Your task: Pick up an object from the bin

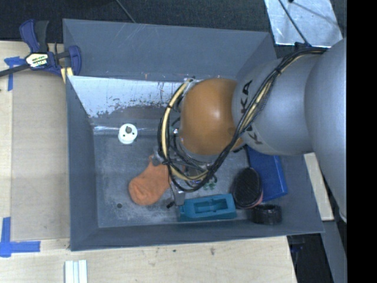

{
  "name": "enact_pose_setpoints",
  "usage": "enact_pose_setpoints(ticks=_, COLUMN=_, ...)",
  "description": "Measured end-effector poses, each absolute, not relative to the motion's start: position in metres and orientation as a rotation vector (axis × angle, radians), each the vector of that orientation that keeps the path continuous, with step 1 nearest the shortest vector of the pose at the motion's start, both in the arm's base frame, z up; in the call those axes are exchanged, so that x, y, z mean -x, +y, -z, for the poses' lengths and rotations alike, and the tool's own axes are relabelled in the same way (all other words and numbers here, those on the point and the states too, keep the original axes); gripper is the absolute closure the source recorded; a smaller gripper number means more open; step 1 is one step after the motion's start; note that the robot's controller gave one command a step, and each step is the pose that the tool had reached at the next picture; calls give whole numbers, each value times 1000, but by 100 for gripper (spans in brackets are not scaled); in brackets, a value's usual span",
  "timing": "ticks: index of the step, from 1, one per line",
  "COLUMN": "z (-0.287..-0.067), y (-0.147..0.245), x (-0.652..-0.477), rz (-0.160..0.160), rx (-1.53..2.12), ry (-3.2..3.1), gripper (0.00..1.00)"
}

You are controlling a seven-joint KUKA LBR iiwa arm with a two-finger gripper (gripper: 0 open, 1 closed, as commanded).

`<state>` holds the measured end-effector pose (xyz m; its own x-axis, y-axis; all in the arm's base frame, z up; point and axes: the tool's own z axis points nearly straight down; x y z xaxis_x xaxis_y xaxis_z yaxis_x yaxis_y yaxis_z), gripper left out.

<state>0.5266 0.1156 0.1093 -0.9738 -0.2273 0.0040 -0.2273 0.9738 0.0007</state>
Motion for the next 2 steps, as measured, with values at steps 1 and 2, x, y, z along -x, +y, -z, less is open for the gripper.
enact_pose_setpoints(ticks=1, z=-71, y=121, x=-522, rz=2, rx=-437, ry=-3115, gripper=100)
enact_pose_setpoints(ticks=2, z=-71, y=121, x=-522, rz=2, rx=-437, ry=-3115, gripper=100)
